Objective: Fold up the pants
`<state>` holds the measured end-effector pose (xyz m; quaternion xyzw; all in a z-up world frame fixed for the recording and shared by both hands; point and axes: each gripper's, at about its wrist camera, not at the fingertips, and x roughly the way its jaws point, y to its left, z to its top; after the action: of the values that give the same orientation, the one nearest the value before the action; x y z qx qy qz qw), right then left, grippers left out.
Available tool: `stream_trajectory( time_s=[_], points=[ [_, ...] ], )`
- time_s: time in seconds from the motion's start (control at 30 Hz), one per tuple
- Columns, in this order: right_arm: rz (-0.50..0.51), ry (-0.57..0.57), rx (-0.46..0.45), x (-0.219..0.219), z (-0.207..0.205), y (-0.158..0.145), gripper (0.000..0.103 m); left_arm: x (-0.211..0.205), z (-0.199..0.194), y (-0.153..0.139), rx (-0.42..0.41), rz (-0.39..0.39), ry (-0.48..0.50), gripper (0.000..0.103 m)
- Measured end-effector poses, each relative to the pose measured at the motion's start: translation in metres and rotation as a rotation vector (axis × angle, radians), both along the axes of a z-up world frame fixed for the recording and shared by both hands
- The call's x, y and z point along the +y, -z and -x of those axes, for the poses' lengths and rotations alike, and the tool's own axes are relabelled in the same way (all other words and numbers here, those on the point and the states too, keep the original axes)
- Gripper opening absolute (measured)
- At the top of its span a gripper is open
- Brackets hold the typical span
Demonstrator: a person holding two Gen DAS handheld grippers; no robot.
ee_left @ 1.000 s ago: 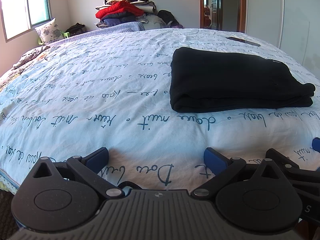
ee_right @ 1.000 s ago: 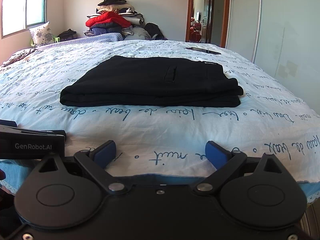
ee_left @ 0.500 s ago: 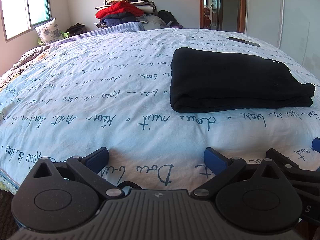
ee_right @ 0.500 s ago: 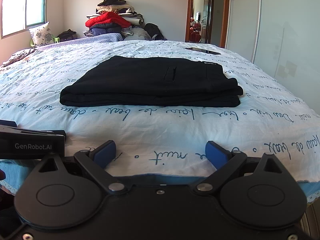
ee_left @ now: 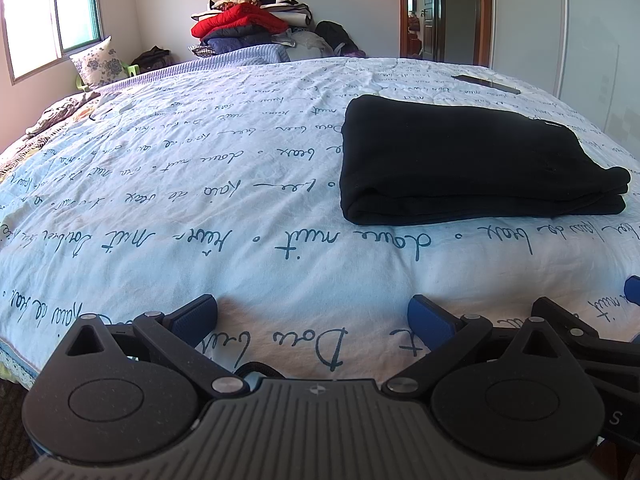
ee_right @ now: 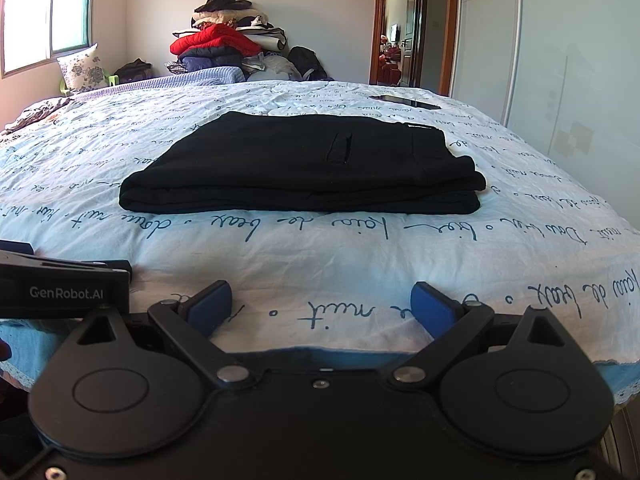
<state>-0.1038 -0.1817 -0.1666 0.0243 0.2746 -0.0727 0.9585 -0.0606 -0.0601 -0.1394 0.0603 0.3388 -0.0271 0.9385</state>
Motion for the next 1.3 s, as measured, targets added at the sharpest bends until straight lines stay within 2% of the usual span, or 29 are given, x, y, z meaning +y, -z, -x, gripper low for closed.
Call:
stream_trajectory(
  time_s=[0.33,0.77,1.1,1.2,1.3],
  points=[
    [0.0,0.0,0.0,0.0,0.0,0.0,0.098,0.0,-0.001,-0.002,0.009,0.003,0.002,0.103],
    [0.013,-0.006,0.007,0.001,-0.003,-0.001,0.101,0.007,-0.006,-0.005,0.035,0.064,0.007,0.103],
    [0.005,-0.026,0.023,0.0,-0.011,-0.003,0.103,0.014,-0.013,-0.016,0.06,0.082,0.038,0.102],
    [0.002,-0.037,0.031,-0.001,-0.012,-0.006,0.103,0.023,-0.02,-0.025,0.079,0.1,0.007,0.102],
    [-0.032,-0.045,0.034,-0.008,-0.015,-0.012,0.103,0.033,-0.023,-0.038,0.036,0.113,-0.069,0.102]
  ],
)
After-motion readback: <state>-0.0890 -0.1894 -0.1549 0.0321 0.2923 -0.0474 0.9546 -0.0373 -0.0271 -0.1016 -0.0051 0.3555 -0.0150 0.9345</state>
